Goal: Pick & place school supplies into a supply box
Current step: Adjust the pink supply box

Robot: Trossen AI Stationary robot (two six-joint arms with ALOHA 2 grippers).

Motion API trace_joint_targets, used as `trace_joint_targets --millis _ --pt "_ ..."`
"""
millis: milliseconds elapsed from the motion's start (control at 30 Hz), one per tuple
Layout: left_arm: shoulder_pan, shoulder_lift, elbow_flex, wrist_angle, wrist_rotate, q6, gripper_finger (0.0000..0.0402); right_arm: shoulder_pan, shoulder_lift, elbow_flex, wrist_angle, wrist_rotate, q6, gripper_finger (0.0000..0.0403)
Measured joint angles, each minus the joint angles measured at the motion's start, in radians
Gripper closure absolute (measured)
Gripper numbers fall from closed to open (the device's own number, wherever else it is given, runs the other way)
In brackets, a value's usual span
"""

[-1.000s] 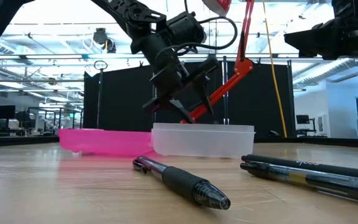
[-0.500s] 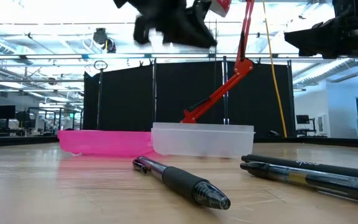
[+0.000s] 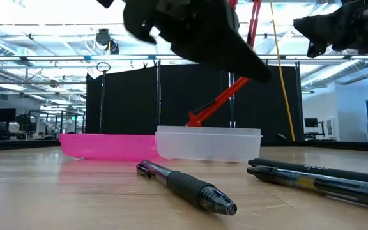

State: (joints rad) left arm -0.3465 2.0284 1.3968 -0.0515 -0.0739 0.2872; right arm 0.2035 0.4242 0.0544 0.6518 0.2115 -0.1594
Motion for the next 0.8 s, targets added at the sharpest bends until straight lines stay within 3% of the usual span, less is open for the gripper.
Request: trace_joint_targets --millis 300,533,800 --pt "0.002 0.028 0.002 -0.04 -0.02 -0.241 0.0396 0.0 0.004 0.0 -0.008 0.0 0.126 0.0403" --pt "0.006 0.107 0.002 -0.042 -0.015 -0.289 0.0397 0.001 0.015 0.0 -0.04 -0.003 0.173 0.0403" --pt "0.029 0.111 0.002 -0.026 -0.088 -0.312 0.0396 0.001 0.019 0.0 -0.036 -0.003 0.2 0.0403"
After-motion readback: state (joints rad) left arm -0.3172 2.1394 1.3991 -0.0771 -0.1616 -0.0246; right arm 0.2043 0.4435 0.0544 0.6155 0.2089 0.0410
